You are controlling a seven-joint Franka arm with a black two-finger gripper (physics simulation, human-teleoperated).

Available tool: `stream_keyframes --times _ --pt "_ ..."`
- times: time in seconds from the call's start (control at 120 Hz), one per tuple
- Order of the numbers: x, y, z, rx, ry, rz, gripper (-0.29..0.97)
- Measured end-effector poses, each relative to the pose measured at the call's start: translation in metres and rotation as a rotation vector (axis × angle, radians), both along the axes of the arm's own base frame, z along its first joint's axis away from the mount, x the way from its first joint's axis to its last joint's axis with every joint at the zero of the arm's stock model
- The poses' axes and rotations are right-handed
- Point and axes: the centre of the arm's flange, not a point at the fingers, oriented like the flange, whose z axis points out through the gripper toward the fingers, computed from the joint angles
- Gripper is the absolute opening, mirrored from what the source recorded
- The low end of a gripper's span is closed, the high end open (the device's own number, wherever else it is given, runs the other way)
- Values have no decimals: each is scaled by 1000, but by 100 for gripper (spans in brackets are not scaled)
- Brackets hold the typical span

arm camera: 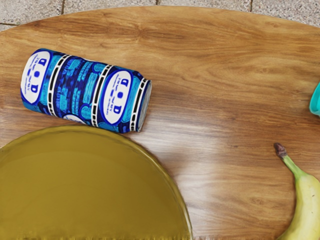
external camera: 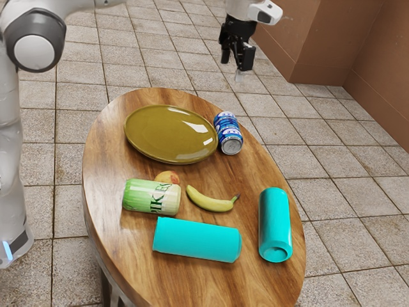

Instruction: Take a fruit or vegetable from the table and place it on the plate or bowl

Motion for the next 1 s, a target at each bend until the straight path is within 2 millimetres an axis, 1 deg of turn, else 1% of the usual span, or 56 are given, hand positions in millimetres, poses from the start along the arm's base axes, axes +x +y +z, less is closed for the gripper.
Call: stream_keyframes --times 0.108,0.2,0.217,0.233,0.275,0.325,0.367,0.408,0.433,0.475,0.517,0.558,0.592,0.633,0.708,0.767,0.833,0.867,0.95,1.0 --pt "-2 12 -1 -1 11 28 68" --pt "-3 12 -2 -3 16 32 68" --pt "-4 11 1 -2 11 31 68" --pt "-7 9 12 1 -9 29 68" --pt "-21 4 51 9 -81 21 68" --pt "-36 -3 84 14 -144 9 68" --pt "-44 -9 101 18 -179 -2 68" --pt "-45 -14 105 20 -186 -12 68" --pt "-39 -17 99 21 -175 -17 68" --pt "-23 -22 84 25 -152 -27 68" --pt "2 -31 59 26 -118 -45 68" --pt "24 -45 33 26 -83 -73 68" --pt "38 -56 15 27 -61 -91 68" --pt "51 -62 -1 28 -47 -102 68" --pt "69 -64 -23 30 -32 -106 68" --pt "80 -61 -39 31 -21 -101 68" --pt "87 -57 -50 32 -15 -96 68" --pt "88 -58 -55 32 -9 -98 68" --pt "90 -65 -60 28 -11 -109 68" --pt "90 -68 -72 26 1 -116 68"
